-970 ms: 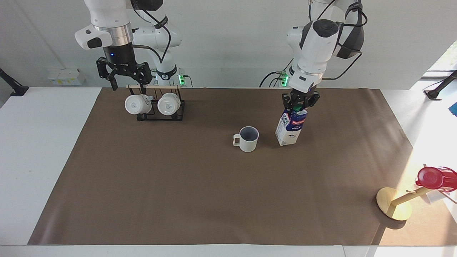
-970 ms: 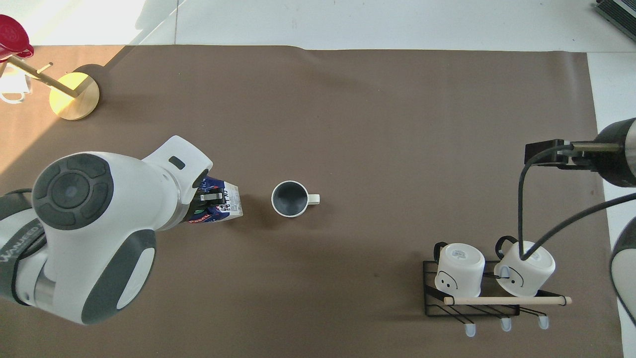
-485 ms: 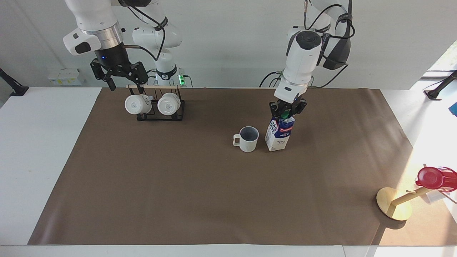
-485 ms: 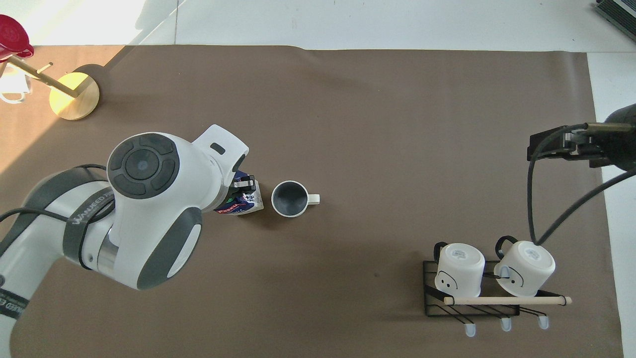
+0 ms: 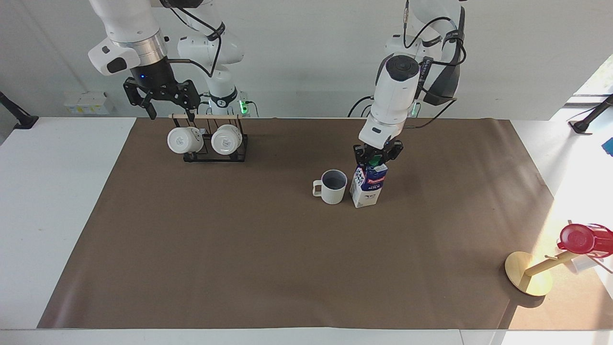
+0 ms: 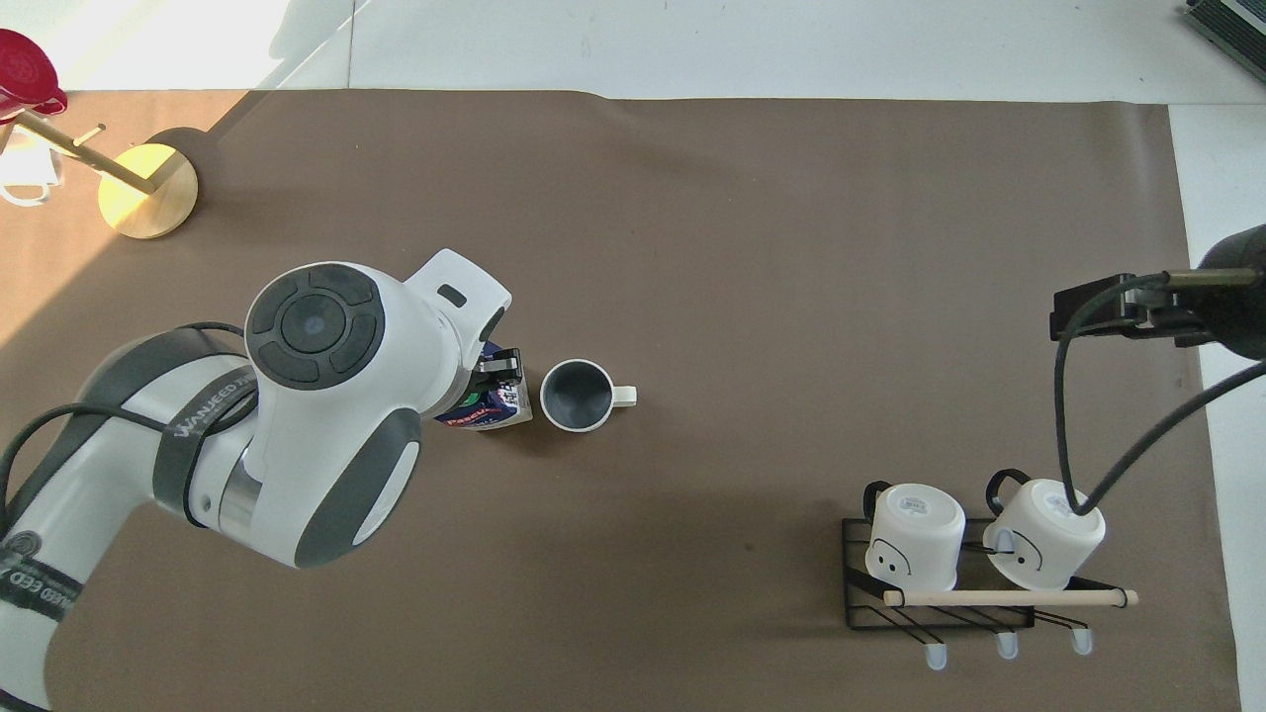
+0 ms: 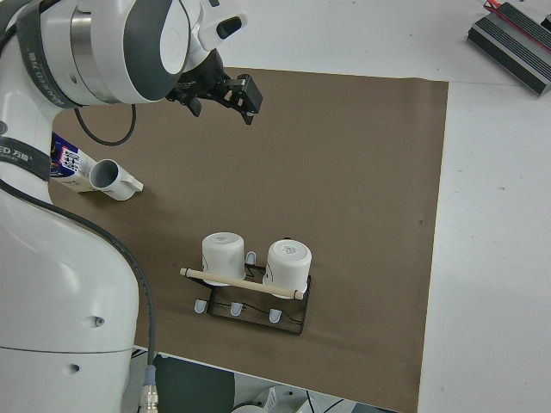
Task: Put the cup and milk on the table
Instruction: 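Move the milk carton beside the mug with the left gripper and lower it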
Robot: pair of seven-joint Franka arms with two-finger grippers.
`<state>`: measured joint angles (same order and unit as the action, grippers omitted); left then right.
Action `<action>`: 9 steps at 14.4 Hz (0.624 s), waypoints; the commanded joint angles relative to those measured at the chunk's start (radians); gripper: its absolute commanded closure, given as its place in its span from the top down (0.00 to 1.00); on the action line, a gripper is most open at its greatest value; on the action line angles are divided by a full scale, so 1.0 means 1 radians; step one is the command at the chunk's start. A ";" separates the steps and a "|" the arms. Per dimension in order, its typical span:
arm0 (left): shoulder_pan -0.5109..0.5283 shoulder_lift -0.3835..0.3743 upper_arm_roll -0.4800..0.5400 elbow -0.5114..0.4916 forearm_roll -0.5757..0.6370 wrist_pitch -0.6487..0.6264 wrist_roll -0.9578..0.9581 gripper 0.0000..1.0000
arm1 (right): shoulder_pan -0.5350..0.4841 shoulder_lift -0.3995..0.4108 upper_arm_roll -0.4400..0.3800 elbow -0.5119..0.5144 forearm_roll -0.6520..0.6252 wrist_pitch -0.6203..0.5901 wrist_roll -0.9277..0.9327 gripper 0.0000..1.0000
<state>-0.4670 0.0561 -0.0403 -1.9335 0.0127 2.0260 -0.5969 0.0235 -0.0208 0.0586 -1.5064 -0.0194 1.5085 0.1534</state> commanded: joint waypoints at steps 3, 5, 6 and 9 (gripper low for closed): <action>-0.016 -0.007 0.017 0.018 0.007 -0.019 0.043 1.00 | -0.016 -0.028 0.007 -0.034 0.019 -0.002 -0.026 1.00; -0.009 -0.044 0.023 0.034 0.007 -0.085 0.068 1.00 | -0.016 -0.028 0.007 -0.034 0.024 -0.002 -0.025 1.00; -0.006 -0.064 0.028 0.053 0.007 -0.131 0.089 1.00 | -0.016 -0.028 0.007 -0.034 0.024 -0.002 -0.025 1.00; 0.066 -0.128 0.030 0.099 0.004 -0.269 0.199 1.00 | -0.016 -0.028 0.007 -0.034 0.024 -0.002 -0.025 1.00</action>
<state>-0.4420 -0.0212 -0.0122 -1.8565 0.0137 1.8411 -0.4714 0.0235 -0.0252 0.0586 -1.5148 -0.0157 1.5085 0.1534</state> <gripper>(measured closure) 0.000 0.000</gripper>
